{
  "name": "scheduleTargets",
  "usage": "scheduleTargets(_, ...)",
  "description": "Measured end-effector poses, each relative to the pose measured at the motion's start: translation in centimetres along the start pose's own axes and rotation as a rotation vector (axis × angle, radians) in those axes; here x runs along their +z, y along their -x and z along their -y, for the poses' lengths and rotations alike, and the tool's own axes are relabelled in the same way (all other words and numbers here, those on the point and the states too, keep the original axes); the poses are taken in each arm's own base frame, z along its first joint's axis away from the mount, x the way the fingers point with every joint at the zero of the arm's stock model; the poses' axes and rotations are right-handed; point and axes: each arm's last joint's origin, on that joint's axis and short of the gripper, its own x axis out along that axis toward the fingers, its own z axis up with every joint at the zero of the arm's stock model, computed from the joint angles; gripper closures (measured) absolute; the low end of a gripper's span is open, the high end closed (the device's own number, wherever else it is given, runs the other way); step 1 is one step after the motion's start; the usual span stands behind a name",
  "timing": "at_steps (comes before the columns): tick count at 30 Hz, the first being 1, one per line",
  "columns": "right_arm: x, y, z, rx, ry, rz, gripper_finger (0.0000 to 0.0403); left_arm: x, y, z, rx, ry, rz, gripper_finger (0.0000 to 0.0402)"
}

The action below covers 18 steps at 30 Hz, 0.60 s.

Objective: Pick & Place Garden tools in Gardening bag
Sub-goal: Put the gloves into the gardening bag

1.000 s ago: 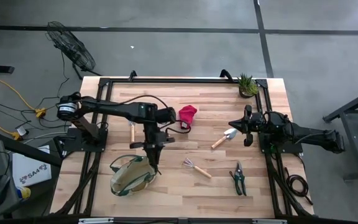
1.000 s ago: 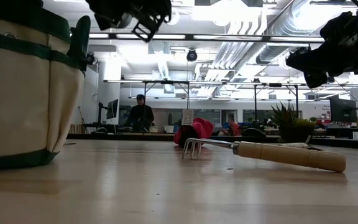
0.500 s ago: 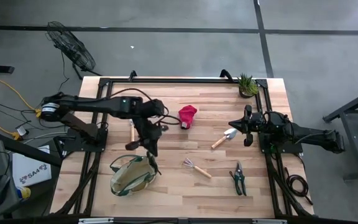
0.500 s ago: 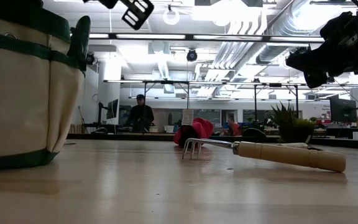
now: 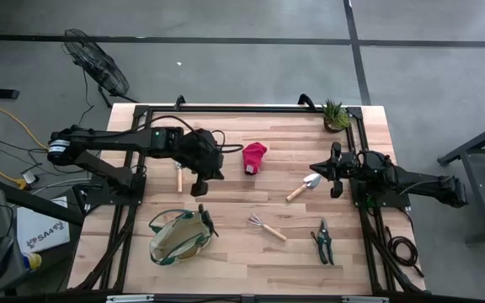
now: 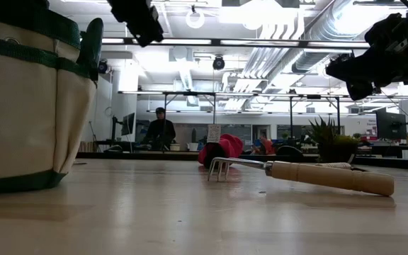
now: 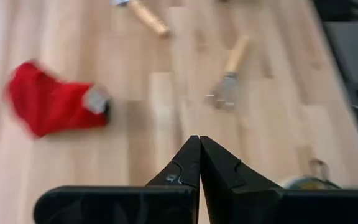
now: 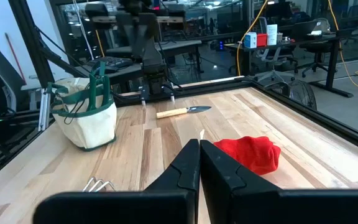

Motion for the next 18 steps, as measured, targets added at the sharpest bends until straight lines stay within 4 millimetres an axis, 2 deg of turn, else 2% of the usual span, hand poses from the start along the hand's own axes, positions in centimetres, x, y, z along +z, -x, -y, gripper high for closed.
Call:
scheduleTargets(8,0.0,0.0,0.0,0.0,0.0,0.0,0.04,0.1,0.1,-0.7,0.214,0.154,0.027,0.0401)
scheduleTargets(18,0.0,0.0,0.0,0.0,0.0,0.0,0.04,0.4,0.8,-4.1,0.286,0.328,0.1,0.0401)
